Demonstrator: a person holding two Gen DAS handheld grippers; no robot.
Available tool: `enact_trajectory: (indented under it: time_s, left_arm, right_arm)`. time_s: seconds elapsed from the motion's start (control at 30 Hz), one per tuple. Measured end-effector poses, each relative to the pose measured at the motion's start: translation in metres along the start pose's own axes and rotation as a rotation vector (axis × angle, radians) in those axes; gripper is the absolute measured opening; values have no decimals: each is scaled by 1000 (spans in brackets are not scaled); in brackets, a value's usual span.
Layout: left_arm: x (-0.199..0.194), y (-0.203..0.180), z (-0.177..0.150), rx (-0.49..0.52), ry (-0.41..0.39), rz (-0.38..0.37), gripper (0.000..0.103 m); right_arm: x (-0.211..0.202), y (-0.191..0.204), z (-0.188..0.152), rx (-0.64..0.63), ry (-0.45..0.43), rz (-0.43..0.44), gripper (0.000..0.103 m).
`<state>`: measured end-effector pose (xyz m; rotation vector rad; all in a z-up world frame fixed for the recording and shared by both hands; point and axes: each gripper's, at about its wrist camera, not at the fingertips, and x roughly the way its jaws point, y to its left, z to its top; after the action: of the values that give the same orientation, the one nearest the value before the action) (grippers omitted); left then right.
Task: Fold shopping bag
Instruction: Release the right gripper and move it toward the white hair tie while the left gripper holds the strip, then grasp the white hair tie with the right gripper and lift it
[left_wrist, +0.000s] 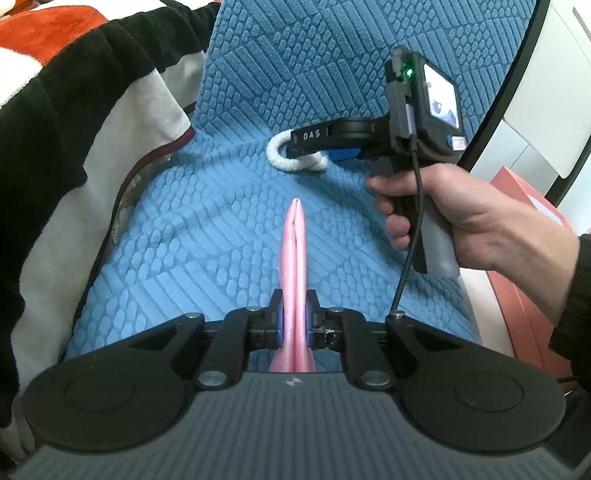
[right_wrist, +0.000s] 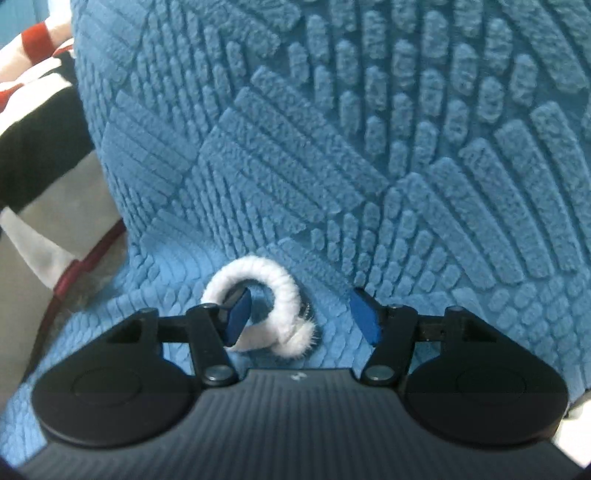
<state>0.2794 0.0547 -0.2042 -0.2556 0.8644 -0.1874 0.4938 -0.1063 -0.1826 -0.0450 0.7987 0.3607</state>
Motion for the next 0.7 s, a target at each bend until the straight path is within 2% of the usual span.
enact_trajectory:
  time_s: [0.03, 0.1, 0.13, 0.2, 0.23, 0.5, 0.57, 0.6, 0.7]
  left_arm:
    - [0, 0, 0, -2, -2, 2, 13]
    - [-1, 1, 1, -5, -3, 4, 13]
    - [-2, 2, 1, -9, -3, 4, 13]
    - [-3, 3, 1, -13, -7, 1, 13]
    - [-3, 3, 1, -14, -8, 1, 13]
    - [-10, 0, -1, -14, -28, -31, 13]
    - [-12, -4, -2, -7, -32, -36, 13]
    - [-12, -5, -3, -3, -32, -37, 13]
    - [-15, -11, -6, 8, -36, -44, 13]
  right_arm:
    - [1, 1, 0, -2, 7, -8, 58]
    - [0, 3, -1, -16, 15, -22, 44]
    - [-1, 5, -1, -24, 15, -26, 40]
    - [-6, 7, 0, -33, 19, -46, 21]
    - [-9, 7, 0, -28, 22, -47, 17]
    - [-57, 11, -4, 13, 39, -51, 16]
    - [-74, 15, -6, 28, 32, -23, 16]
    - [-73, 6, 5, 43, 32, -9, 16]
    - [-101, 16, -4, 92, 28, 39, 16]
